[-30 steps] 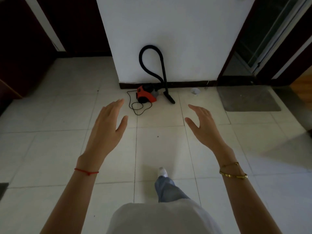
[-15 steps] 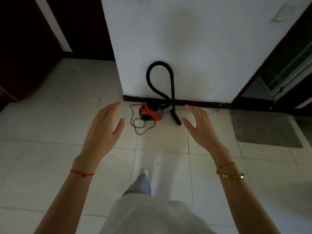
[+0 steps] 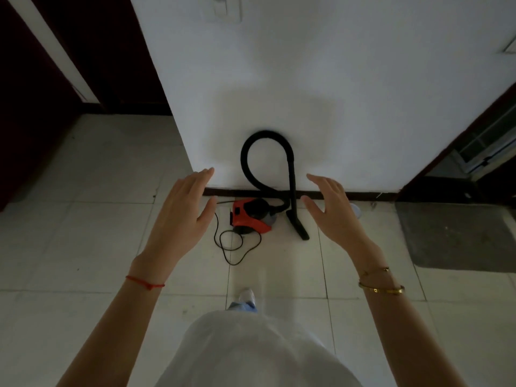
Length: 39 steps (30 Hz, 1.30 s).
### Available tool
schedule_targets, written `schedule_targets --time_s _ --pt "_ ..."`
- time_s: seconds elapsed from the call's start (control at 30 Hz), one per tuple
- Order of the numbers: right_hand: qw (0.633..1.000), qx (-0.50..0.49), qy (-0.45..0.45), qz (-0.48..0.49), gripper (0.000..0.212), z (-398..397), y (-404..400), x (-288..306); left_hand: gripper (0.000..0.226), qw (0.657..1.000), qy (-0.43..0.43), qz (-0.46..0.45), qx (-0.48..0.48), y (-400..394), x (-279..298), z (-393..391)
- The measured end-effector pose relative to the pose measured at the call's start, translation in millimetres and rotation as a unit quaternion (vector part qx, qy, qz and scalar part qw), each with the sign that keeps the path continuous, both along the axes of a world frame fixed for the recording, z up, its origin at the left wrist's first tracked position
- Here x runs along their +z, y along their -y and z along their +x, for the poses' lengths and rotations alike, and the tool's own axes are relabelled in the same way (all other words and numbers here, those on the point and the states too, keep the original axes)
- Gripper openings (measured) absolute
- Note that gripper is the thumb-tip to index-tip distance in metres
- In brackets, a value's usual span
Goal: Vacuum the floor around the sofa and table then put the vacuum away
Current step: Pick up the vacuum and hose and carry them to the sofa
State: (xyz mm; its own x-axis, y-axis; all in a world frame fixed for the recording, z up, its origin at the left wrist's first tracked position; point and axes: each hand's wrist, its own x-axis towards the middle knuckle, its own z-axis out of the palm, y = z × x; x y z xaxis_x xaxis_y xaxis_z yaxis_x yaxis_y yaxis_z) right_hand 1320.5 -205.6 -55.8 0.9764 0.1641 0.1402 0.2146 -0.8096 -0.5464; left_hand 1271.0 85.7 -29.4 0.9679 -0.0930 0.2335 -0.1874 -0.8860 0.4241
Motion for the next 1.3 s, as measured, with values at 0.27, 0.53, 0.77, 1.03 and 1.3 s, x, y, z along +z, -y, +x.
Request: schedule_targets --time_s 0.27,0.53,0.77,1.03,1.3 --pt "1.000 -0.013 -0.011 0.020 0.049 106 -11 -18 0.053 0.999 -0.031 -0.026 -0.016 -9 -1 114" --pt "0.999 0.005 -0.034 0.031 0.048 173 -10 -39 0.051 0.998 -0.055 -0.036 0.006 -4 -20 176" --pt "0.999 0.014 -0.040 0.016 0.051 228 2 -69 0.051 0.997 -0.058 -0.031 0.036 6 -49 223" --pt "0.997 0.008 -0.073 0.003 0.056 275 4 -142 0.049 0.995 -0.081 -0.027 0.041 9 -122 271" --pt "0.990 -0.048 -0.127 0.026 0.090 310 -11 -289 0.048 0.993 -0.114 -0.006 0.028 -4 -279 314"
